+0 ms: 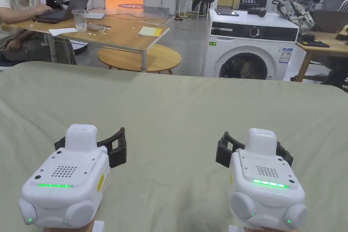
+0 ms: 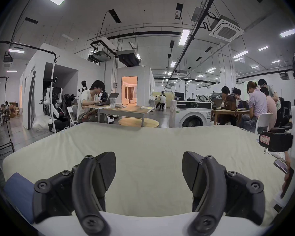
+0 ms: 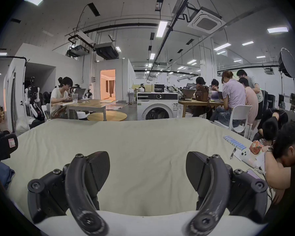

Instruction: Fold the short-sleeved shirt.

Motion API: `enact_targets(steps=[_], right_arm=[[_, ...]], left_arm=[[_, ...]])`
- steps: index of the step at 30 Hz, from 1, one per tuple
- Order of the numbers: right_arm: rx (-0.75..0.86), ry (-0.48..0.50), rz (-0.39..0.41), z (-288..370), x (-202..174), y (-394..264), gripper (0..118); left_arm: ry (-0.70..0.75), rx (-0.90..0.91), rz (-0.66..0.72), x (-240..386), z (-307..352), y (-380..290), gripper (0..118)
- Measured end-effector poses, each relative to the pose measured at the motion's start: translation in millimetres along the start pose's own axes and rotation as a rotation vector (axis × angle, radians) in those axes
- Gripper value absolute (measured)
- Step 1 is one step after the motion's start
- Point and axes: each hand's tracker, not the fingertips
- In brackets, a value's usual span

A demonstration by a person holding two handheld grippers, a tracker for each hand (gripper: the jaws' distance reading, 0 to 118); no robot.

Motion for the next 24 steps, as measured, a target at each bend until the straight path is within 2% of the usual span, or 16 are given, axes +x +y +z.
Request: enact_targets(steps=[6, 12, 20, 24], right_arm=[[-0.019, 0.045, -0.007, -2.7, 1.6, 0.0, 93], [-0.008, 0.042, 0.02, -0.7, -0.1, 4.1, 93], [-0.051, 0.16, -0.05, -4.8, 9.0, 5.0, 93], [-0.039, 0.162, -0.079, -5.1, 13.9, 1.6, 93]], left_arm=[[-0.01, -0.004, -0.004, 1.8, 0.4, -1.6, 81], [-0.015, -0.004, -0.014, 4.4, 0.3, 0.0, 81], [-0.013, 0.006, -0.018, 6.0, 0.7, 2.6, 81], [-0.003, 0.01, -0.023, 5.7, 1.4, 2.1, 81]])
